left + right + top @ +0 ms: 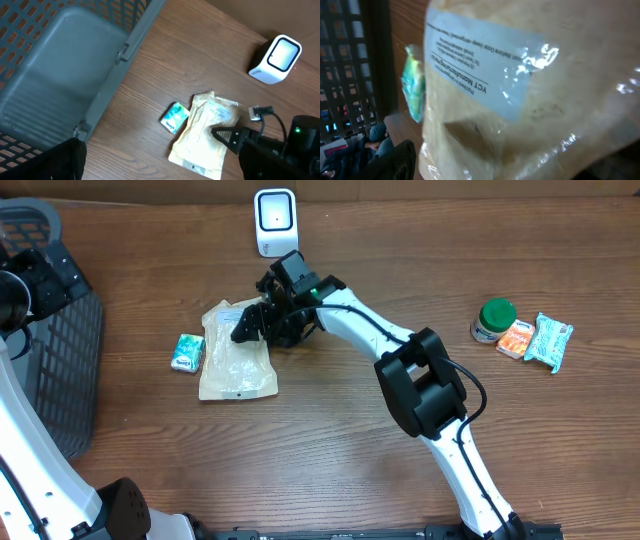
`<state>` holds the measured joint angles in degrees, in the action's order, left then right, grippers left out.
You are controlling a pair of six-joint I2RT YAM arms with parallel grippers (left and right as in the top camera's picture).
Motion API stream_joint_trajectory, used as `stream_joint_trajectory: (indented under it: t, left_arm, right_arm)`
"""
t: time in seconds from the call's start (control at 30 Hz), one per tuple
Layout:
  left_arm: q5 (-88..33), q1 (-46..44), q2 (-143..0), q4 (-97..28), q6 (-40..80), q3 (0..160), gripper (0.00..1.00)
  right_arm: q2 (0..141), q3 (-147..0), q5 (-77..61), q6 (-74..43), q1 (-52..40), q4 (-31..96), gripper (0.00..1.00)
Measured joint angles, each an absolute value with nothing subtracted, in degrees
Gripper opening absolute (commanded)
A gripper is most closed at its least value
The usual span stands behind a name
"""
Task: Scan the item barcode
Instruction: 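Grasp the tan bag with the right gripper and lift it, then lower the tan bag onto the table center and release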
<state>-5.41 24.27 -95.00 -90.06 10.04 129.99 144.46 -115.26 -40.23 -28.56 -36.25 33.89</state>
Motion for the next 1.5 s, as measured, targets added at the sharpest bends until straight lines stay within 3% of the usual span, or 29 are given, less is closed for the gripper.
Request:
stream_joint_trajectory:
  t: [0.1, 0.5, 0.77, 0.93, 1.1, 1.27, 1.5]
  left_arm:
    - [-5.41, 24.27, -95.00, -90.06, 10.04, 129.99, 1.00]
    - [-5.41, 24.27, -95.00, -90.06, 10.04, 129.99, 0.99]
    - [-5.41, 24.27, -95.00, -90.06, 10.04, 129.99, 0.99]
    - [-5.43, 24.27, -95.00, -90.08, 10.04, 129.99, 1.00]
    - [-5.43, 24.27, -95.00, -90.08, 10.04, 129.99, 1.00]
    - [-5.41, 24.27, -95.00, -90.08, 10.04, 129.99, 1.00]
    - [-5.41, 24.27, -95.00, -90.06, 10.04, 129.99, 1.00]
  right_arm:
    - [144.16, -112.75, -40.47, -30.30, -37.93, 27.46, 0.67]
    - [143.85, -108.95, -38.57, -35.73, -40.84, 24.23, 0.04]
    - [143.85, -108.62, -43.05, -34.54, -37.87, 26.30, 0.04]
    - [140.64, -108.55, -40.53, -28.58, -35.05, 38.59, 0.04]
    - [131.68, -108.60, -27.73, -22.39, -32.86, 54.02, 0.04]
    - [120.18, -109.40, -6.04, -19.25, -33.36, 68.07, 0.04]
    - [120.09, -110.13, 23.66, -20.73, -37.26, 80.77, 0.04]
